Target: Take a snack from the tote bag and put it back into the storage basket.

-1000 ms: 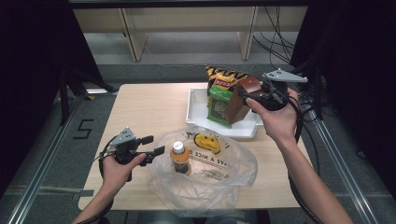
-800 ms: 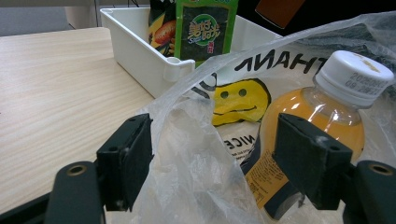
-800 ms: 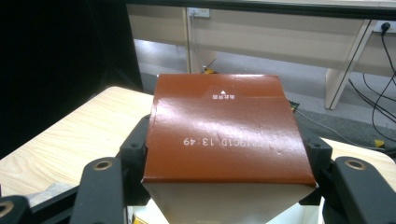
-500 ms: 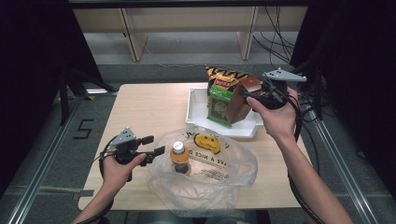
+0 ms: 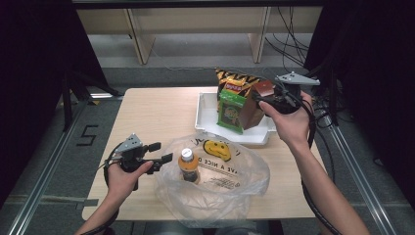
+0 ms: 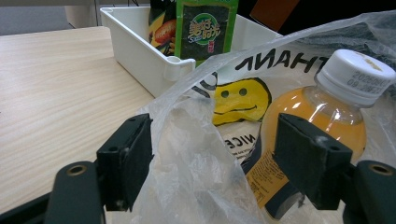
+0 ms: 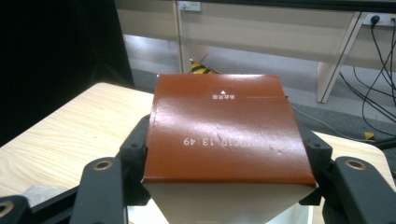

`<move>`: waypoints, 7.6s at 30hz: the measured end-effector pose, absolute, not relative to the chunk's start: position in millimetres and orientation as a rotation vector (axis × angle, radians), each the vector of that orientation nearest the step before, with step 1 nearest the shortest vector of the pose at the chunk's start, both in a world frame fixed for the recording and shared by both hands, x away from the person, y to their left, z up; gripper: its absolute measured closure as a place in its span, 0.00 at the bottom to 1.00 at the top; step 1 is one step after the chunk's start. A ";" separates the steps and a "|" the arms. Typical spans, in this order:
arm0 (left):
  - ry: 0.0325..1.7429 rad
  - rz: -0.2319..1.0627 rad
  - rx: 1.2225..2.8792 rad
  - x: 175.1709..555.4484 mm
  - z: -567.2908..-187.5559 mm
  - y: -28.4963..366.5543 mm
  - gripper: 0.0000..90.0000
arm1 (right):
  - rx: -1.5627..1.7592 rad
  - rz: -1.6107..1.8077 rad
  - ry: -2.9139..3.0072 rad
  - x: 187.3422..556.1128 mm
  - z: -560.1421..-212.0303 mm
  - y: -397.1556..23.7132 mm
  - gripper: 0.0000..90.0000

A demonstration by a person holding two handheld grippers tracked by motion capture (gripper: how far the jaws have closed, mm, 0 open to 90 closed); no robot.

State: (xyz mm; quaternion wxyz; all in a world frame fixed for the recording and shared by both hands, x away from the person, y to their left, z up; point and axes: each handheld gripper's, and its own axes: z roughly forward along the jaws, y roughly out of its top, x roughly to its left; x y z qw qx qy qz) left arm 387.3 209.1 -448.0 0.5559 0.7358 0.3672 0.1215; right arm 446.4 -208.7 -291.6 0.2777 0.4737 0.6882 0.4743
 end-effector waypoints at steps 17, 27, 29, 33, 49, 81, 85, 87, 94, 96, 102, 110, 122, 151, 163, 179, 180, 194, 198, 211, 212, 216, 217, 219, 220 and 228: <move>0.869 0.288 1.737 387.4 -448.0 209.6 0.31 | 1.300 1.247 1.844 455.8 -300.2 -210.6 0.43; 0.869 0.289 1.736 387.3 -447.9 209.6 0.31 | 1.288 1.228 1.848 458.3 -302.1 -211.2 0.43; 0.869 0.288 1.736 387.4 -447.9 209.5 0.31 | 1.284 1.231 1.850 459.0 -302.9 -211.2 0.43; 0.867 0.287 1.735 387.6 -448.0 209.8 0.31 | 1.274 1.214 1.844 460.3 -304.7 -212.0 0.43; 0.866 0.290 1.743 387.4 -447.9 210.1 0.31 | 1.303 1.226 1.791 463.5 -313.0 -212.4 0.43; 0.865 0.288 1.744 387.2 -448.1 209.8 0.31 | 1.350 1.150 1.783 479.5 -342.1 -216.4 0.43; 0.865 0.288 1.743 387.0 -448.0 209.7 0.31 | 1.363 1.148 1.786 481.0 -346.3 -215.0 0.43; 0.864 0.288 1.744 387.3 -448.2 209.8 0.31 | 1.377 1.142 1.789 481.6 -347.9 -214.3 0.43; 0.868 0.278 1.736 387.7 -448.9 209.3 0.31 | 1.390 1.126 1.793 484.8 -353.0 -215.1 0.43; 0.871 0.279 1.736 387.6 -449.0 209.1 0.31 | 1.396 1.108 1.785 485.7 -354.3 -215.0 0.43; 0.868 0.284 1.742 387.6 -448.8 209.5 0.31 | 1.408 1.099 1.786 489.3 -357.8 -214.7 0.43; 0.865 0.285 1.745 387.8 -448.8 209.9 0.31 | 1.428 1.085 1.779 494.6 -363.4 -212.6 0.43; 0.864 0.287 1.743 387.8 -448.6 210.1 0.31 | 1.467 1.051 1.769 501.2 -372.9 -208.9 0.43; 0.868 0.280 1.736 387.7 -448.6 209.9 0.31 | 1.487 1.038 1.782 507.7 -380.6 -205.6 0.31; 0.862 0.289 1.740 387.1 -447.3 209.6 0.31 | 1.479 1.090 1.744 494.4 -363.5 -207.6 0.30; 0.869 0.287 1.730 387.1 -446.9 209.8 0.31 | 1.455 1.123 1.774 463.5 -359.5 -224.9 0.54; 0.869 0.292 1.735 387.1 -446.8 210.0 0.31 | 1.452 1.103 1.783 462.2 -360.6 -225.7 0.58; 0.869 0.287 1.731 386.9 -447.1 209.9 0.31 | 1.400 1.087 1.940 467.2 -381.4 -215.1 1.00; 0.868 0.297 1.736 387.1 -446.5 211.5 0.31 | 1.407 1.061 1.952 473.4 -386.4 -212.4 1.00; 0.869 0.292 1.736 387.3 -447.1 210.8 0.31 | 1.412 1.026 1.957 481.4 -394.4 -203.3 1.00; 0.877 0.288 1.733 387.0 -447.2 210.4 0.31 | 1.417 1.019 1.961 481.2 -394.3 -202.7 1.00; 0.867 0.292 1.736 387.4 -447.1 210.9 0.31 | 1.408 1.010 1.981 481.1 -395.9 -199.2 1.00; 0.868 0.292 1.735 387.4 -447.2 211.1 0.31 | 1.401 0.999 1.992 480.5 -395.6 -199.6 1.00; 0.866 0.293 1.736 387.4 -447.1 211.4 0.31 | 1.413 1.004 1.986 480.0 -396.4 -198.1 1.00; 0.866 0.294 1.736 387.3 -446.9 211.5 0.31 | 1.370 1.005 2.004 481.5 -397.4 -201.1 0.99; 0.874 0.289 1.727 386.9 -447.0 210.4 0.31 | 1.537 1.011 1.928 472.7 -398.3 -202.9 0.68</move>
